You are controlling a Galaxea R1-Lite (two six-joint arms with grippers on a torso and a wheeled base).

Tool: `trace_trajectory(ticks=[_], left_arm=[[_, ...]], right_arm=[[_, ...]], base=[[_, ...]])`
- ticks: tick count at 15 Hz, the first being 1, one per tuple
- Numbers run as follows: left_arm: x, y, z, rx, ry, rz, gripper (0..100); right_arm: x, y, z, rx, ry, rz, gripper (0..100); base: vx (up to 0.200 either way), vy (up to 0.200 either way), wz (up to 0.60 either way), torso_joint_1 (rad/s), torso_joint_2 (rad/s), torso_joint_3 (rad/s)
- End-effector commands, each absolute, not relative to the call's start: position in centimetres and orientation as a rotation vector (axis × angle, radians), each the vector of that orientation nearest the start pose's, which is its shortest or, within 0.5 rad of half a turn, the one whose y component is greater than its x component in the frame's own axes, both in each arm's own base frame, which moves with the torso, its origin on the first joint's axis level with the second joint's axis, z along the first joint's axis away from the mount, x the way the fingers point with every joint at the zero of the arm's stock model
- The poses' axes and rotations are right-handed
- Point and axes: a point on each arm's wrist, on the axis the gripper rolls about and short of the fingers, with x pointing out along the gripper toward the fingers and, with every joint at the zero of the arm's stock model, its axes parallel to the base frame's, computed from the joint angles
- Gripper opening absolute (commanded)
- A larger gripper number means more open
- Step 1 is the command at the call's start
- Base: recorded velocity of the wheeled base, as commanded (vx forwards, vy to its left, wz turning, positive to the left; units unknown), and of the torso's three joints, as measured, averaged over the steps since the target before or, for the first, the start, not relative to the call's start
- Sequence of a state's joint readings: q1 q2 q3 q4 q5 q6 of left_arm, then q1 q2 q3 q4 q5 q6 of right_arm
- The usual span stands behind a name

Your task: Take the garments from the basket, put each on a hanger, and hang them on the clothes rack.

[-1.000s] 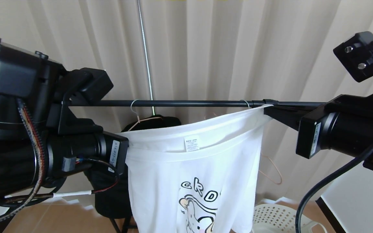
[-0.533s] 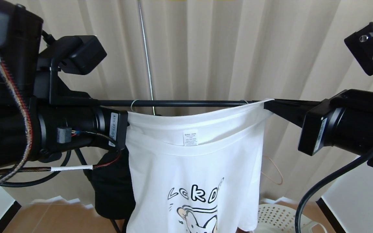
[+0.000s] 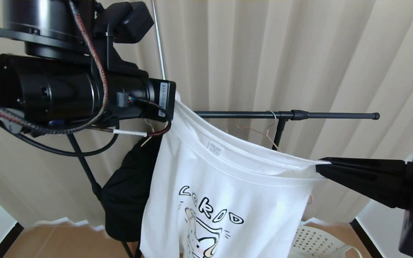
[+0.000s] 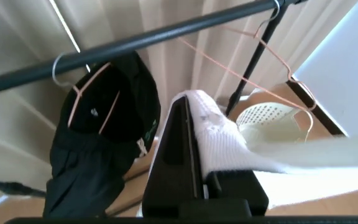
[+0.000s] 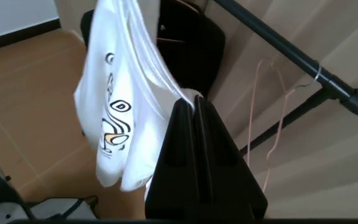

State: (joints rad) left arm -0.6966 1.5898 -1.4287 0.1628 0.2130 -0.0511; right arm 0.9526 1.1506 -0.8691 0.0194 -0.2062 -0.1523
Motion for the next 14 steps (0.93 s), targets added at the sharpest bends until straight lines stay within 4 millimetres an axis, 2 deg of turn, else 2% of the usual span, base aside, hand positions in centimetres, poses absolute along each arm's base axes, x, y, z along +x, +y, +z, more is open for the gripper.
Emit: trace_trajectory(ticks=[1, 4, 7, 9, 14], left_arm=[[24.3, -19.8, 30.9, 0.100, 0.319, -0.506, 0], [25.8, -20.7, 30.8, 0.083, 0.305, -0.611, 0], [26.9, -21.5, 31.0, 0.076, 0.224, -0.726, 0], [27.0, -22.0, 30.7, 0.068, 0.228, -0.794, 0], [27.3, -22.5, 30.5, 0.062, 0.215, -0.810, 0]], right_arm=[[8.6, 12.6, 27.4, -0.295, 0.165, 0.817, 0], [8.8, 15.1, 26.2, -0.263, 0.251, 0.874, 0], [9.2, 18.8, 25.3, -0.169, 0.344, 0.916, 0], [9.4, 20.0, 25.2, -0.098, 0.344, 0.923, 0], [9.0, 21.3, 25.4, 0.002, 0.318, 0.965, 0]], base=[[0.000, 0.000, 0.00, 0.000, 0.00, 0.000], [0.000, 0.000, 0.00, 0.000, 0.00, 0.000], [0.000, 0.000, 0.00, 0.000, 0.00, 0.000], [0.000, 0.000, 0.00, 0.000, 0.00, 0.000], [0.000, 0.000, 0.00, 0.000, 0.00, 0.000]])
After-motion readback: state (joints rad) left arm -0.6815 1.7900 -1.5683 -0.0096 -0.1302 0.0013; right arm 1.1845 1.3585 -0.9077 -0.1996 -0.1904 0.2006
